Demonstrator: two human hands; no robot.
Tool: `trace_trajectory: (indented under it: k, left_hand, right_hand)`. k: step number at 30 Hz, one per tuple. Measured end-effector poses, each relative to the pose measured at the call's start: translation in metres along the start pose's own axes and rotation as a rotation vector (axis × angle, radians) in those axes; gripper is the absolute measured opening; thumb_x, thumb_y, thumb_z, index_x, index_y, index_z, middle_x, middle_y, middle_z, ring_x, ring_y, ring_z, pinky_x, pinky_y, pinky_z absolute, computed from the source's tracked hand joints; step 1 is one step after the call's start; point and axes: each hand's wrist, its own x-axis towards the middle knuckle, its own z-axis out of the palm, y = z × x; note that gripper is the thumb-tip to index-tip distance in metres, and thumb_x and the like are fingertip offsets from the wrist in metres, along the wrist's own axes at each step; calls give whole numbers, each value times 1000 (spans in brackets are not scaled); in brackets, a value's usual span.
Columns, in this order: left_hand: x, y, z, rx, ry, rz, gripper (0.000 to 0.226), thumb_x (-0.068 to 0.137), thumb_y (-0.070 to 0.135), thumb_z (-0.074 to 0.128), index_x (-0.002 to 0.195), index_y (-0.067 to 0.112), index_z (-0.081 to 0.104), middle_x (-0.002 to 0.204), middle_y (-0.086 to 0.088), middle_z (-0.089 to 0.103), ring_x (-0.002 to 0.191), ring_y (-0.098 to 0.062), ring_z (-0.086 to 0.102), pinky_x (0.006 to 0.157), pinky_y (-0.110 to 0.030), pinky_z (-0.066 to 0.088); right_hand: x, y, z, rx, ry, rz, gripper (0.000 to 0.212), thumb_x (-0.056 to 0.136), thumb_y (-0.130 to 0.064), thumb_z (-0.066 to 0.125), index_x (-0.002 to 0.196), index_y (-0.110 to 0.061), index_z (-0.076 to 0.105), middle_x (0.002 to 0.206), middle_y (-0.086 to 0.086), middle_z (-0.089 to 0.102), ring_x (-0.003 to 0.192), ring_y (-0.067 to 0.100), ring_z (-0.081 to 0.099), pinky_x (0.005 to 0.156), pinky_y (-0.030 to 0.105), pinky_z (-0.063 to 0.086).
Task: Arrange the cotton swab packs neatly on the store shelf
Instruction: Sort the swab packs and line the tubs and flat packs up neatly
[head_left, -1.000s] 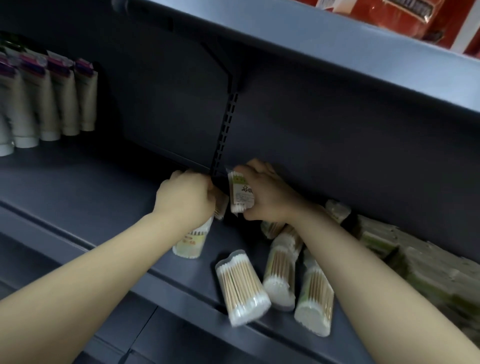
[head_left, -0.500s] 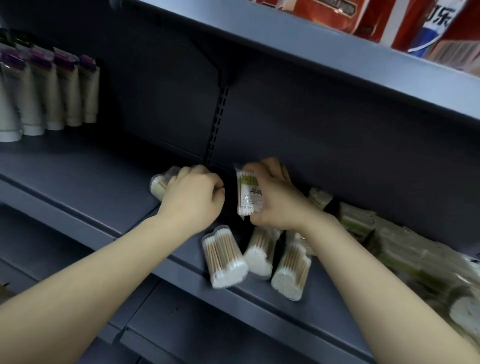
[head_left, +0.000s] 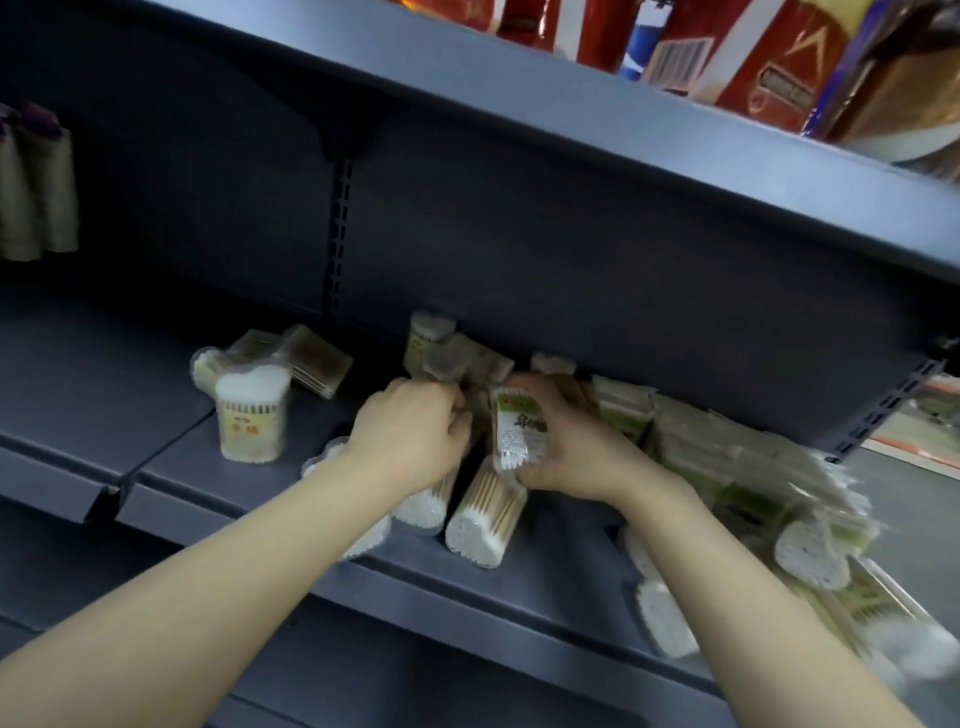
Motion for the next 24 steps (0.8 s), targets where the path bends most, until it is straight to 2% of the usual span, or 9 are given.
trace_trajectory:
  k: [3,7,11,15,20,24]
  left_hand:
    - [4,17,10,-24,1,25,26,92,34,46,104,18,63,105,-5,63,98,-27,57,76,-35,47]
    - [10,36,24,-21,-50,69,30,92,36,44,102,17,64,102,-3,64,96,-25,58,76,-34,48]
    - [17,54,36,-18,-67,100,32,93,38,43,89,12,62,98,-7,64,97,-28,58,76,-33,47]
    - [23,68,47,-31,-82,126,31,93,39,44,86,13,61,98,-8,66,94,-29,60,76,-35,48]
    - [29,83,60,-3,-89,153,31,94,38,43,98,12,58,103,-7,63,96,-27,59,75,-33,47]
    - [34,94,70,-16,-72,155,29,94,37,42,96,11,54,101,-8,62,97,-28,57,74,-34,47]
  right_hand:
    - [-13,16,-1,17,29,48,91,68,-27,73,140,-38,17,136,-1,25,128,20,22,90,26,32]
    - [-26,33,-3,7,75,99,98,68,-28,72,145,-32,11,142,3,25,131,26,22,102,33,28]
    - [-36,45,-3,17,118,131,100,68,-32,73,146,-30,11,142,4,25,133,26,21,106,32,24]
    - [-43,55,-4,24,133,140,100,68,-31,74,146,-27,12,143,4,24,135,25,20,109,32,24]
    - [-52,70,-7,89,129,191,103,69,-34,76,146,-32,7,144,2,21,135,21,20,105,30,29]
    - [-58,81,-11,135,125,223,106,69,-31,78,146,-34,5,146,0,22,130,20,34,94,20,33]
